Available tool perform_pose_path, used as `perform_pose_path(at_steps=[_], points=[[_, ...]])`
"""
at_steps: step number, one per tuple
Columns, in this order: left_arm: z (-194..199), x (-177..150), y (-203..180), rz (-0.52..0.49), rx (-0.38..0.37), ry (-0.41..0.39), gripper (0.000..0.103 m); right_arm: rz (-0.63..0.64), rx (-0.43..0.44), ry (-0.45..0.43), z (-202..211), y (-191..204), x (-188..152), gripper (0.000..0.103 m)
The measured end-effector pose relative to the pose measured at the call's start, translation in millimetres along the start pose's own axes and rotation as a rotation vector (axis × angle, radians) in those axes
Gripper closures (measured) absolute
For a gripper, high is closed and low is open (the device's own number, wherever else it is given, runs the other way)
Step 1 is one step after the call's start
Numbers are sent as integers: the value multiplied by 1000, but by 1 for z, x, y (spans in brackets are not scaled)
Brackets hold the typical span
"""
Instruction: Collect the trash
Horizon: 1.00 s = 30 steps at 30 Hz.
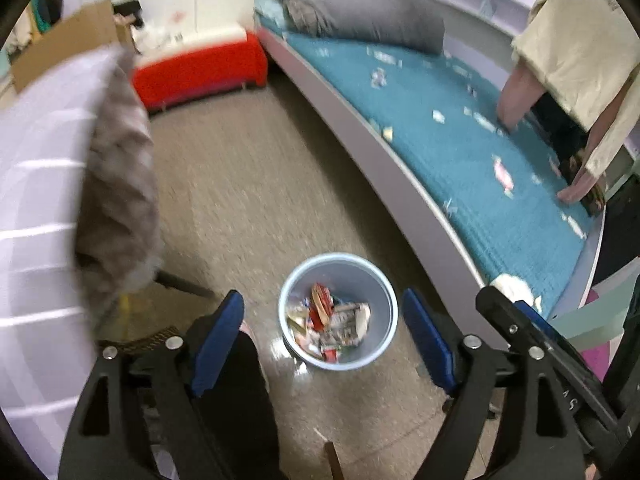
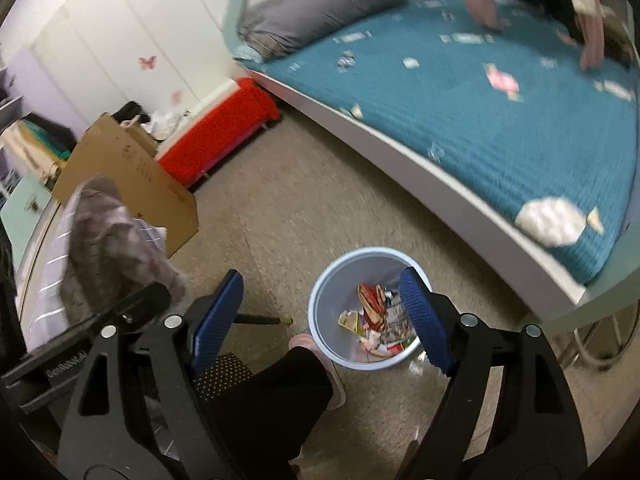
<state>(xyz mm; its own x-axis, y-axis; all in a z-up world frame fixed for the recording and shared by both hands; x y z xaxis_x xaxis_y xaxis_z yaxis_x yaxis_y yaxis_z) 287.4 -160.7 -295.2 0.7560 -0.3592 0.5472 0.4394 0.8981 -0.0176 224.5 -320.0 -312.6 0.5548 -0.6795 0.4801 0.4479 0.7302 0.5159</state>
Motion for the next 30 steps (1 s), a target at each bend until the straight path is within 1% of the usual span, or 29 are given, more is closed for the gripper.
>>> perform_pose_path(at_steps=[3, 6, 9, 10, 11, 13, 16, 18, 20, 24, 30], points=[[45, 4, 4, -2, 40, -78, 20, 49, 47, -45, 35, 24, 0, 22], [91, 6, 12, -4, 103, -156, 18, 93, 93, -87, 68, 43, 0, 20], [135, 6, 17, -5, 127, -224, 17, 133, 128, -132, 100, 62, -2, 19], [153, 5, 20, -7, 157, -253, 17, 155, 142, -155, 115, 71, -3, 19], [163, 4, 22, -11, 173, -268, 17, 170, 158, -170, 126, 77, -4, 18], [197, 0, 30, -28, 253, -319, 17, 199, 181, -202, 147, 90, -7, 18], [237, -5, 33, -44, 314, -378, 14, 243, 231, -244, 180, 108, -14, 17], [266, -11, 37, -34, 347, -425, 12, 268, 253, -281, 202, 117, -18, 15], [289, -17, 40, -26, 368, -465, 9, 302, 271, -319, 223, 128, -22, 14], [332, -28, 46, -6, 410, -536, 8, 366, 293, -397, 260, 142, -32, 11], [372, -42, 40, -6, 391, -620, 8, 406, 318, -448, 287, 148, -45, 10]])
Point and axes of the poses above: each gripper's, at about its wrist camera, not at the fingertips, and z roughly against the way its jaws point, y to its left, x to its top, the point moved 7 cm from there along -z, roughly the way its jaws point, and after that the axes turned 11 degrees about -z, right-handed, at the moved point
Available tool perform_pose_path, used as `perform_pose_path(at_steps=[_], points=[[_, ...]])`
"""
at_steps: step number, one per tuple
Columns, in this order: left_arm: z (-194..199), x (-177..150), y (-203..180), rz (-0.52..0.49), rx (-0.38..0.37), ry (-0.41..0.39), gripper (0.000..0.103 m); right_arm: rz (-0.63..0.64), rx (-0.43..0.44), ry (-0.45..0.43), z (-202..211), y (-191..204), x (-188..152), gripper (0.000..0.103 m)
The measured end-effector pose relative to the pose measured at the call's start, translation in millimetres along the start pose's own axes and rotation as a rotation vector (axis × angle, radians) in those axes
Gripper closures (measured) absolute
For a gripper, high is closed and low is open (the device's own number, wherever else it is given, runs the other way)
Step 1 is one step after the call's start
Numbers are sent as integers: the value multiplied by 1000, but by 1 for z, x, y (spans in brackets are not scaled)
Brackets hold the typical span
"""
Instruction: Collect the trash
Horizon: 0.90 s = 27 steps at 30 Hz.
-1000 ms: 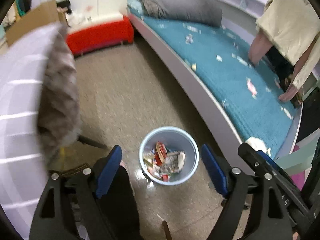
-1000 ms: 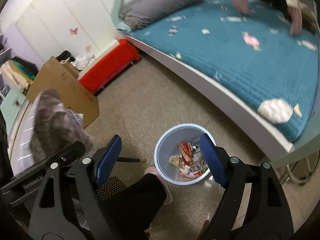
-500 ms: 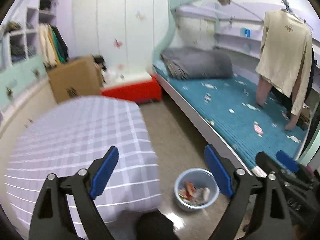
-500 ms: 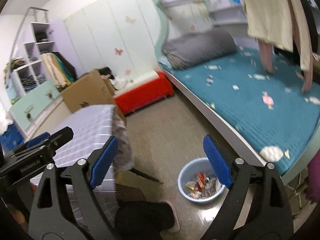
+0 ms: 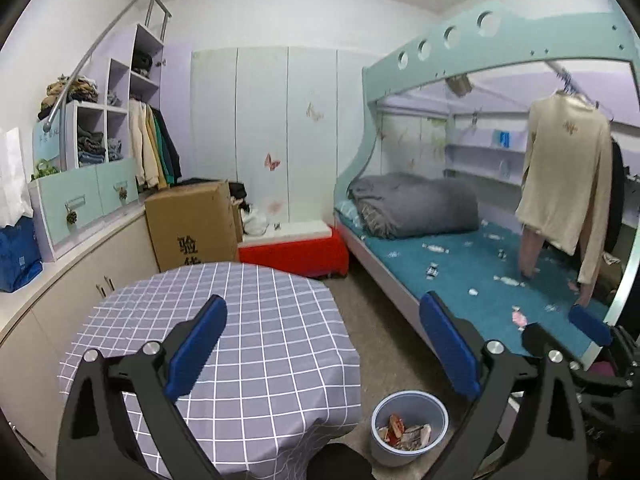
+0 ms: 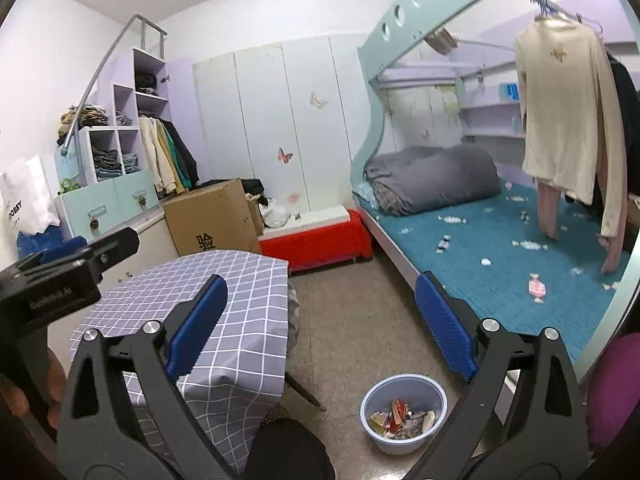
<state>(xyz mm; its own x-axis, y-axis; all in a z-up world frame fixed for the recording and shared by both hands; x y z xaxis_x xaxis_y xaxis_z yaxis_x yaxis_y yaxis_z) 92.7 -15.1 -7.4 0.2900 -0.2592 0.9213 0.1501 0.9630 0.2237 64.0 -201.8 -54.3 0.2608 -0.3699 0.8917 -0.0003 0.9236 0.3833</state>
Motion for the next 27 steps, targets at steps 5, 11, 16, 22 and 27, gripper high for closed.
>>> perform_pose_path(at_steps=[5, 11, 16, 22, 27], points=[[24, 3, -2, -21, 16, -35, 6, 12, -2, -32, 15, 4, 1, 9], [40, 3, -5, -22, 20, -64, 6, 33, -5, -66, 29, 10, 4, 9], [46, 4, -6, -35, 26, -73, 6, 40, -1, -81, 37, 13, 4, 8], [47, 4, -6, -38, 12, -74, 6, 38, 6, -78, 37, 13, 4, 8], [44, 1, -6, -31, 1, -63, 6, 31, 7, -73, 36, 12, 2, 7]])
Point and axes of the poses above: each gripper's, at about its wrist camera, not at the fingertips, and z roughly against the way its jaws point, y to its left, x to its top, the point moved 7 cm from there along -z, roughly the way its jaws point, and after that the axes turned 11 degrees about -z, right-handed, at the moved point
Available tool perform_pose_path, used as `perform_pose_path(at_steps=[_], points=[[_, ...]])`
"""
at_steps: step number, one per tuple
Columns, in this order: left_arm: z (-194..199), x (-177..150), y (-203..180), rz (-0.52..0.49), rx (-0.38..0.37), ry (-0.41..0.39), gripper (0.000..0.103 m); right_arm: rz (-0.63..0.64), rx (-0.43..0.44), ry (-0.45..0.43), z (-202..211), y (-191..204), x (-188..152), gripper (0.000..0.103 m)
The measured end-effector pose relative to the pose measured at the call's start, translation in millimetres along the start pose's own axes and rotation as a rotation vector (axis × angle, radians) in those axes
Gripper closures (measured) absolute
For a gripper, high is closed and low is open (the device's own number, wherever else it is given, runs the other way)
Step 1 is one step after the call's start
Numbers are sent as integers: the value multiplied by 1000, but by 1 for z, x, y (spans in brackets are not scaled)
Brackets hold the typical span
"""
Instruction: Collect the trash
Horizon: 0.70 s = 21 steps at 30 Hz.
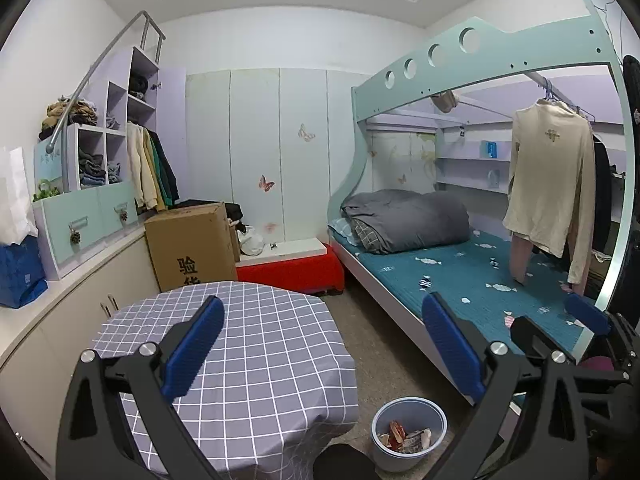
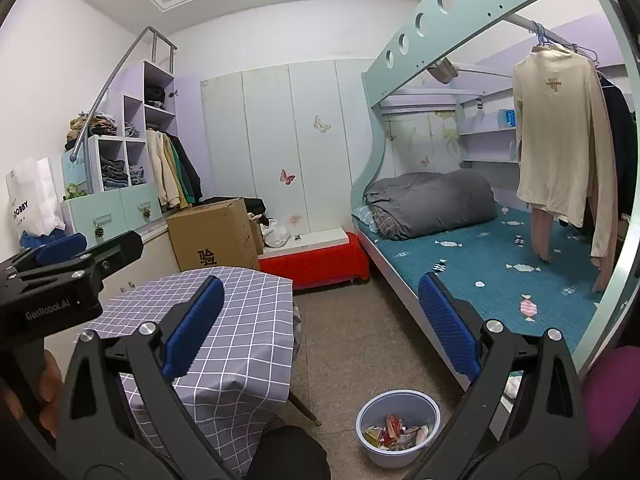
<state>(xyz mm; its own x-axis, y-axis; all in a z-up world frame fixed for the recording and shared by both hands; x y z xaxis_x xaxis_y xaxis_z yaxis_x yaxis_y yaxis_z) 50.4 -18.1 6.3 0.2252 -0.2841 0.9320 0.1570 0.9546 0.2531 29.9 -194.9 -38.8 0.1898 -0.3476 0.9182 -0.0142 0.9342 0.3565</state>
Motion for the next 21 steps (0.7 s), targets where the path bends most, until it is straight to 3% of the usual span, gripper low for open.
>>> perform_pose_path(at_steps=[21], points=[[-2, -1, -1, -2, 4, 11, 6, 0, 3, 9, -3, 1, -5, 7]])
Point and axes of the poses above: each gripper's, at about its wrist camera, not at the fingertips, and z roughly against the way its jaws point, y to its left, x to its top, the point moved 7 cm from there along -z, roughly the way its jaws point, and after that the axes turned 11 degrees about -z, right-handed, at the moved point
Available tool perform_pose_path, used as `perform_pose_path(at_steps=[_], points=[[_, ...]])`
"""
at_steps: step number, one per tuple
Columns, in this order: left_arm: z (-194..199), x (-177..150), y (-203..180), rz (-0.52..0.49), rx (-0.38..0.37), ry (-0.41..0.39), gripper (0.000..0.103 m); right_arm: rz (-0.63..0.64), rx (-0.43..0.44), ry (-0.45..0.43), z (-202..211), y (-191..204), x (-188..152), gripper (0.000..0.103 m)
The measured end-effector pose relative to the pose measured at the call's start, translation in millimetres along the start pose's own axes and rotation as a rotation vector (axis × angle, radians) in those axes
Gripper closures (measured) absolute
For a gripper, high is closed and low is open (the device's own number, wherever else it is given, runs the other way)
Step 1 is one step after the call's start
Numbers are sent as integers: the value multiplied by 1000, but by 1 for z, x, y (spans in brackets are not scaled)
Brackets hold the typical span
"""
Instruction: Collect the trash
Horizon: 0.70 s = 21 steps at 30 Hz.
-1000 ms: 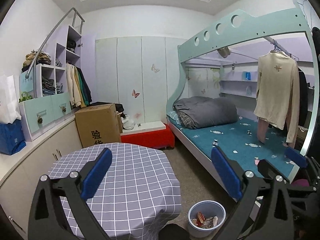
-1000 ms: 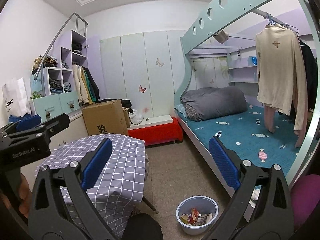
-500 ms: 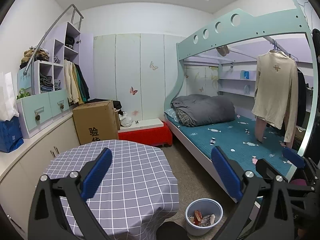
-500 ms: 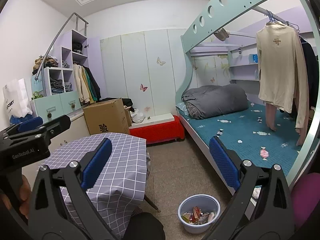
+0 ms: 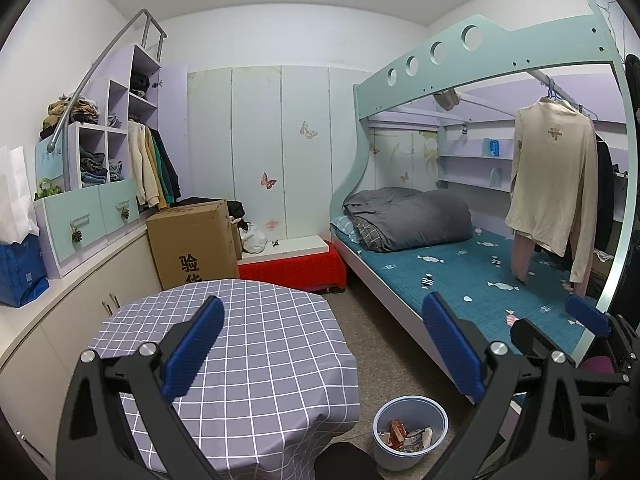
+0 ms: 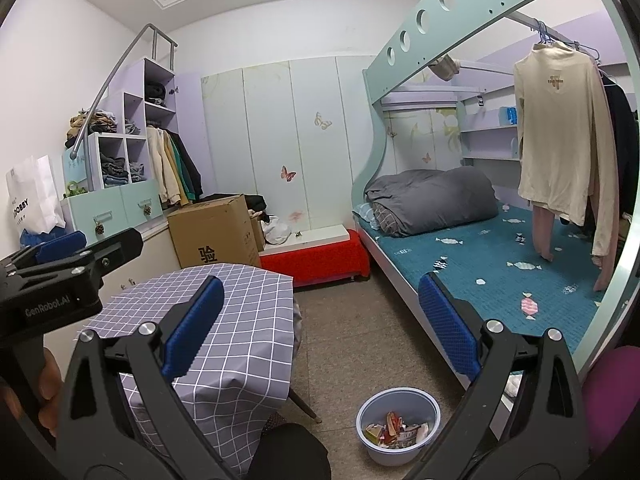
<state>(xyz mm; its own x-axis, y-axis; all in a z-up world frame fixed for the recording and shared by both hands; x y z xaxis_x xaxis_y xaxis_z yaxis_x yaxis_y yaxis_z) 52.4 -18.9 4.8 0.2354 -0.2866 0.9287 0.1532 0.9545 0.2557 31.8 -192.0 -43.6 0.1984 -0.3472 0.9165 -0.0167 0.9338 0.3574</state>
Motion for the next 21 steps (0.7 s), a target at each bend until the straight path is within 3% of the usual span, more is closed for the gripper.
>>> perform_pose_path(at_steps=[21], points=[[-2, -5, -2, -15, -2, 9, 6, -4, 1, 10, -1, -4, -1, 7]])
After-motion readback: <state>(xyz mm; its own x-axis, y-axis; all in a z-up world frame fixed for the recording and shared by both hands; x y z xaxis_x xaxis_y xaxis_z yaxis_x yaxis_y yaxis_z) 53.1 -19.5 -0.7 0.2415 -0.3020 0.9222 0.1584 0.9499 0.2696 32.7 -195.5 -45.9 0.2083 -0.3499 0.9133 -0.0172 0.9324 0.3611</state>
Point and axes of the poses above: each gripper's, at about its wrist camera, not at the fingertips, and z roughly against the way its jaws point, y to its left, x to its top, the point moved 7 cm from there along -z, roughly the way its jaws point, and after that the axes turned 11 degrees about -z, right-handed, at the moved point
